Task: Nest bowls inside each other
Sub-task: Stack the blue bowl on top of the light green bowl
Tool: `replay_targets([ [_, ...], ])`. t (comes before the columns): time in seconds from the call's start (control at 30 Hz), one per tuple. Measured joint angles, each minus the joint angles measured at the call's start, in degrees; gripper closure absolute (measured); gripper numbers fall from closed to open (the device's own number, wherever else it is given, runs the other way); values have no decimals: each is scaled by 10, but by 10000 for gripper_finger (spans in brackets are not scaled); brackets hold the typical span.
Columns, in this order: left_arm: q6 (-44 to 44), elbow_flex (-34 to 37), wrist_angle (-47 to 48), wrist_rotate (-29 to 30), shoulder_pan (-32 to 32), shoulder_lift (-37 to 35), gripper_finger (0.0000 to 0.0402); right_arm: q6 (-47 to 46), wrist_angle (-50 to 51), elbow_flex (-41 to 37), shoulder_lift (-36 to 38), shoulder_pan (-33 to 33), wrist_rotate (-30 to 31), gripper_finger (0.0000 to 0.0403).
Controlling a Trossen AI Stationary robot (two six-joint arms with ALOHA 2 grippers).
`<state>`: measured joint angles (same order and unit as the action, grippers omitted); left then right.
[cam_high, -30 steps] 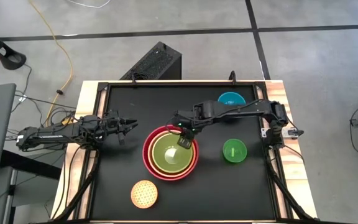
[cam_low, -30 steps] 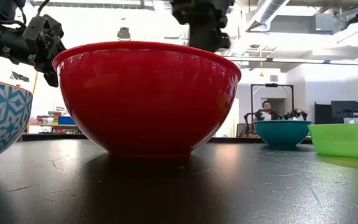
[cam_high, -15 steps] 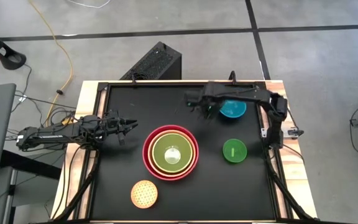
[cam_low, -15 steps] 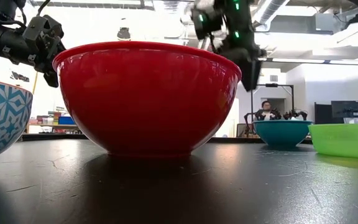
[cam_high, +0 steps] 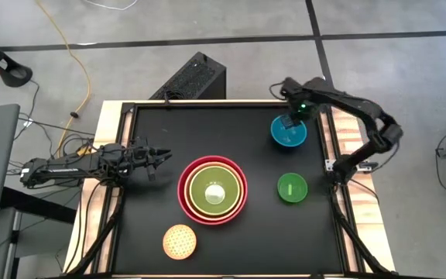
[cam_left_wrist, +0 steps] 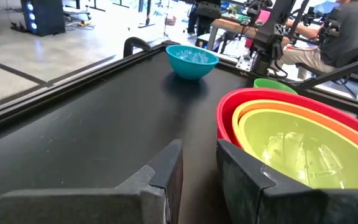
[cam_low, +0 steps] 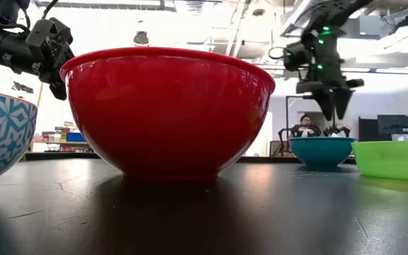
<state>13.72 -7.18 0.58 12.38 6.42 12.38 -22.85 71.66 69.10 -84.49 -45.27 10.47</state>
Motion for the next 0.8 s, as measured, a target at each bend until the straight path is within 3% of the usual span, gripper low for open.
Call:
replay_targets([
  [0.27,0,0,0,0,0,0,315,37,-113,-120,65,-76,-89,207],
  [0.8,0,0,0,0,0,0,315,54,-211,-187,65,-89,-73,207],
])
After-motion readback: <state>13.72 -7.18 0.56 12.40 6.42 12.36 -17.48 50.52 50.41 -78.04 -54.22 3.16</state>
